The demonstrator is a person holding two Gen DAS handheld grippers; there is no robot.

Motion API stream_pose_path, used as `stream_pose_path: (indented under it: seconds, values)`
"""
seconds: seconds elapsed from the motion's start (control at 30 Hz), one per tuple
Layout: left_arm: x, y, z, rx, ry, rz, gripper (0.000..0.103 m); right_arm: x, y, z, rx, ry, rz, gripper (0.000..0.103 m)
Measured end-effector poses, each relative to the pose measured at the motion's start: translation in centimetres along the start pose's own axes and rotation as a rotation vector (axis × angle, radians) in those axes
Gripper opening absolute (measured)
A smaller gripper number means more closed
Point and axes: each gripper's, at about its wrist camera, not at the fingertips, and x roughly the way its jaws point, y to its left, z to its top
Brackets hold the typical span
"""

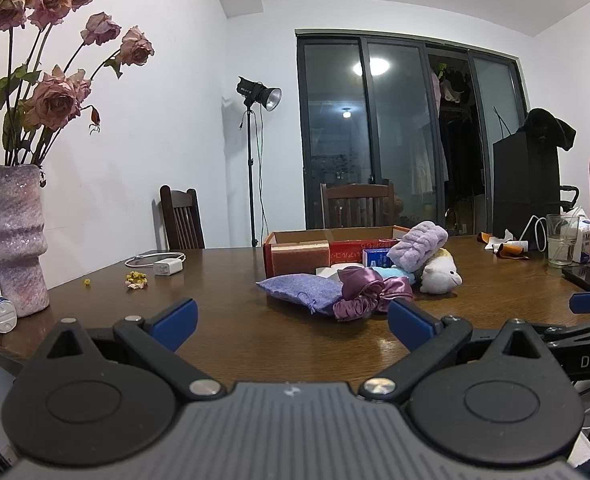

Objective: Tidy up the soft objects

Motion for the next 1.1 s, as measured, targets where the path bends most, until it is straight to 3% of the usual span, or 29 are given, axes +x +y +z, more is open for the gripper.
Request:
stream_pose_path:
  seconds: [0.3,0.47,0.6,0.67,0.73,0.8,0.87,0.9,0.97,1.1]
  values:
    - [3.6,0.2,1.3,0.002,-0.012,0.012,0.103,2.8,-1.6,1.1,0.015,0.032,-0.018,0.103]
    - [7.4,0.7,2.3,-0.068,0.06,0.003,0.103,5.6,-3.2,2.7,0.011,-0.018,-0.022,0.103]
    - [10.1,0.9,2.5,-0.059,0.078,0.022,0.103,8.2,-3.8,4.1,0.003,-0.004,-0.011,0.102]
    - [12.1,1.4,2.9,-0.071,0.11,0.025,0.103,9.2,-3.7,4.7,0.003,-0.004,0.024,0.097]
    - [13.9,2.4,3.3,-0.086,0.134,0.025,0.103,10.7,-3.2,4.9,0.026,0.035,0.098,0.079]
    - [15.7,3.5,3.7,-0.094,0.141,0.035,0.103,12.1,-2.2,5.0,0.029,0.074,0.17,0.07]
    - [17.2,4.5,4.1,-0.092,0.147,0.041,0.103,13.8,-0.7,5.1,0.004,0.088,0.215,0.068]
    - [17.8,4.9,4.3,-0.092,0.154,0.039,0.103,14.3,0.1,5.6,0.004,0.056,0.235,0.068]
    - [18.5,5.3,4.6,-0.114,0.164,0.022,0.103,16.3,1.5,5.8,-0.049,0.068,0.236,0.067]
    - [18.7,4.9,4.9,-0.2,0.198,-0.126,0.096,18.8,0.8,7.2,0.067,0.055,0.239,0.067]
